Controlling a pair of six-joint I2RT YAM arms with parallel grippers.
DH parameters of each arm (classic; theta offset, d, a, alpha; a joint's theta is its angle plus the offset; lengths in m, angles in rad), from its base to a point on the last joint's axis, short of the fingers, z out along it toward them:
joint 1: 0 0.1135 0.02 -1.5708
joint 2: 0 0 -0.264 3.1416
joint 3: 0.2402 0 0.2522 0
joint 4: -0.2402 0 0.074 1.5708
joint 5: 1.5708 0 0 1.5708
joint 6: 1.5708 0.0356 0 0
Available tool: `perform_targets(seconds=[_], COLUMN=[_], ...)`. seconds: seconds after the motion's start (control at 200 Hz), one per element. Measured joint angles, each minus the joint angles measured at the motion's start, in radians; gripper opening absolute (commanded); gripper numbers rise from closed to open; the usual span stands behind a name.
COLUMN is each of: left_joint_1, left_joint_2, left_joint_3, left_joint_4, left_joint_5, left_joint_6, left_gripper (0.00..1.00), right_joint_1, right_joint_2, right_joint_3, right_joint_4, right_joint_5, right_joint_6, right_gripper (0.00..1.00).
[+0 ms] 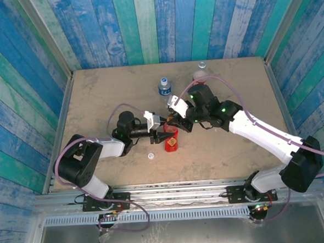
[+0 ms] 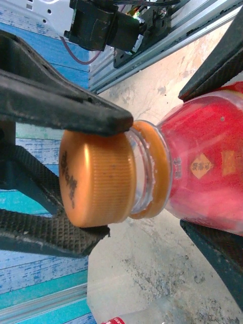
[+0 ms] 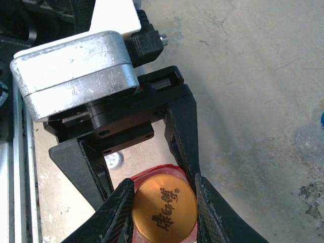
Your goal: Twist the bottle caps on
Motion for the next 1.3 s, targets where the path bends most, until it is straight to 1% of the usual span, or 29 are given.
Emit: perform_targets(seconds=[0.175, 0.295, 0.37, 0.501, 0.696, 0.811, 0.921, 1.116, 1.302], left_joint_1=[-0.006, -0.010, -0.012, -0.025, -0.034, -0.043, -0.047, -0.048, -0.053], left_joint_2=[-0.010, -0.015, -0.018, -0.034, -0.048, -0.052, -0.061, -0.064, -0.065], left_joint_3=[-0.029, -0.041, -0.045, -0.055, -0.063, -0.063, -0.063, -0.063, -0.063], left_joint_4=[0.047, 0.061, 0.063, 0.059, 0.050, 0.044, 0.029, 0.021, 0.019], left_joint_5=[-0.067, -0.093, -0.104, -0.154, -0.197, -0.212, -0.228, -0.245, -0.246], left_joint_6=[-0.040, -0.054, -0.059, -0.061, -0.060, -0.051, -0.035, -0.008, 0.006], left_gripper=[0.58, 0.58, 0.58, 0.58, 0.57, 0.57, 0.57, 0.57, 0.57], right_joint_1=[0.008, 0.039, 0.056, 0.085, 0.129, 0.136, 0.147, 0.180, 0.187], right_joint_2=[-0.029, -0.055, -0.061, -0.061, -0.035, -0.024, 0.013, 0.079, 0.085], right_joint_3=[-0.065, -0.110, -0.119, -0.116, -0.067, -0.035, 0.031, 0.145, 0.161], right_joint_4=[0.100, 0.162, 0.175, 0.174, 0.113, 0.064, -0.013, -0.143, -0.179], right_joint_5=[0.038, 0.104, 0.146, 0.223, 0.338, 0.360, 0.383, 0.461, 0.476], right_joint_6=[0.123, 0.185, 0.214, 0.279, 0.362, 0.394, 0.422, 0.458, 0.476], right_gripper=[0.26, 0.27, 0.26, 0.25, 0.26, 0.26, 0.27, 0.27, 0.28])
